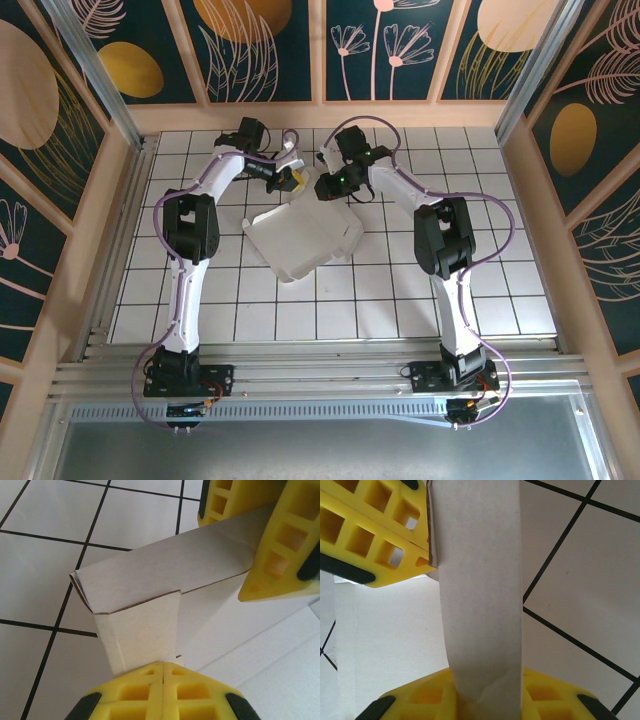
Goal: Fold the paper box
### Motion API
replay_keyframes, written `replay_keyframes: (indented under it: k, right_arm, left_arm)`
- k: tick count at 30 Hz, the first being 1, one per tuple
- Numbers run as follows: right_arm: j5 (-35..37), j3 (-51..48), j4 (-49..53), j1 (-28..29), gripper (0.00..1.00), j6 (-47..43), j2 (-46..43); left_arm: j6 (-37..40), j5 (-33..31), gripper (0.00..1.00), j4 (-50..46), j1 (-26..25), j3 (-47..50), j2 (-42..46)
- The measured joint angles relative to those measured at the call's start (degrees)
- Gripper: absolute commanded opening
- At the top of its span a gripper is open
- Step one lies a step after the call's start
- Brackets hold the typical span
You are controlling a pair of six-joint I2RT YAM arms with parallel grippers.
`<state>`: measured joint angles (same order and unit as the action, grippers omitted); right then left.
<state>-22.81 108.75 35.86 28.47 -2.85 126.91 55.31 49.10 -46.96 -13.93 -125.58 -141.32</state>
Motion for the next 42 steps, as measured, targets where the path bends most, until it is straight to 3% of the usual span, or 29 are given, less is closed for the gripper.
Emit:
replay_keyframes:
  k: [5, 19, 23, 34, 40, 42]
  right_arm:
    - [0.63, -0.04, 0.07, -0.11, 0.22, 0.31, 0.0]
    - [2.03, -0.35, 0.02, -0.92, 0.26, 1.29, 0.02]
    - [2.03, -0.79, 0.22, -1.05, 0.27, 1.46, 0.0]
    - [2.03, -0.87, 0.35, -1.11, 0.24, 1.77, -0.11]
    - [0.63, -2.34, -0.79, -1.7, 0.28, 3.3, -0.68]
    - [0.39, -3.48, -1.4, -2.05, 0.26, 3.69, -1.14]
  left_arm:
    - [-2.1, 0.02, 0.0, 1.79, -0.76, -0.46, -0.81]
    - [-6.56, -3.54, 0.0, 8.39, -2.51, 1.62, -0.33]
    - [-5.38, -4.68, 0.06, 12.79, -2.93, 6.47, 2.1]
    - [-1.36, -6.73, 0.0, 14.62, -3.34, 8.33, 3.17]
    - [-1.42, -9.16, 0.0, 15.98, -4.13, 8.44, 3.17]
    - [-1.55, -9.75, 0.13, 16.72, -4.55, 8.61, 3.17]
